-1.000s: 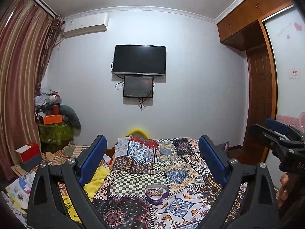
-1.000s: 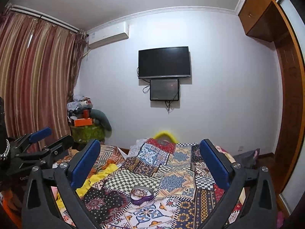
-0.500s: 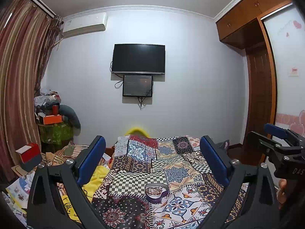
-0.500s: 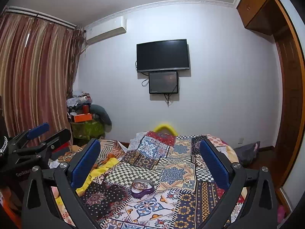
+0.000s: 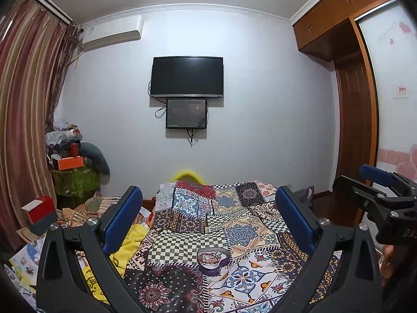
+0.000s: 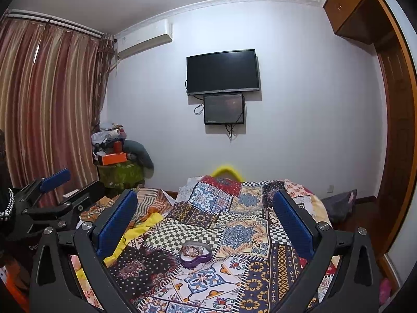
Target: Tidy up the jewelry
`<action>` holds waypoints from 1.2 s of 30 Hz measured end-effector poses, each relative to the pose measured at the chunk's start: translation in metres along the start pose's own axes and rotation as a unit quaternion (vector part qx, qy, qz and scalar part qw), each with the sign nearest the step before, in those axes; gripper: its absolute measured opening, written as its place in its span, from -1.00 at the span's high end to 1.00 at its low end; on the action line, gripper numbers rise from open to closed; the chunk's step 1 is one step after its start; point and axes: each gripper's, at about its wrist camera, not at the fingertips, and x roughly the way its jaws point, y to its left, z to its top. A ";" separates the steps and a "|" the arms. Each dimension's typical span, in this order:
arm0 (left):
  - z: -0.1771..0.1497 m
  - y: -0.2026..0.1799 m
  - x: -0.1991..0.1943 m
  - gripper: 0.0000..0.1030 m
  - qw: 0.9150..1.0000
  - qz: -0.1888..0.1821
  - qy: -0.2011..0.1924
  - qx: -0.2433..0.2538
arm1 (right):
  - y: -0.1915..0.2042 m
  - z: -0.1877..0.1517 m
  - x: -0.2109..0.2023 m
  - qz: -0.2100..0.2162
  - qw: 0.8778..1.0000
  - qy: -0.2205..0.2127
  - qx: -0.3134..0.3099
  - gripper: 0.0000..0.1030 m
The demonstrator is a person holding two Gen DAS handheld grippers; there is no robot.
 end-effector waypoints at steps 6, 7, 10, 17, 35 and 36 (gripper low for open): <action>0.000 0.002 0.001 -0.99 1.000 0.001 -0.001 -0.003 | 0.000 0.002 0.000 -0.001 1.000 0.002 0.002 -1.00; 0.000 0.003 0.001 -0.99 1.000 0.000 -0.001 -0.004 | 0.000 0.003 0.000 0.000 1.000 0.004 0.003 -1.00; -0.001 0.005 0.001 -0.99 1.000 -0.002 0.001 -0.007 | 0.001 0.003 0.001 0.000 1.000 0.006 0.002 -1.00; -0.001 0.010 0.003 -0.99 1.000 -0.011 0.007 -0.020 | 0.002 0.003 0.002 -0.001 1.000 0.010 0.000 -1.00; -0.003 0.011 0.007 -0.99 0.999 -0.029 0.019 -0.029 | 0.001 0.001 0.006 0.000 1.000 0.017 0.005 -1.00; -0.003 0.011 0.007 -0.99 0.999 -0.030 0.020 -0.029 | 0.000 0.001 0.006 0.000 1.000 0.018 0.005 -1.00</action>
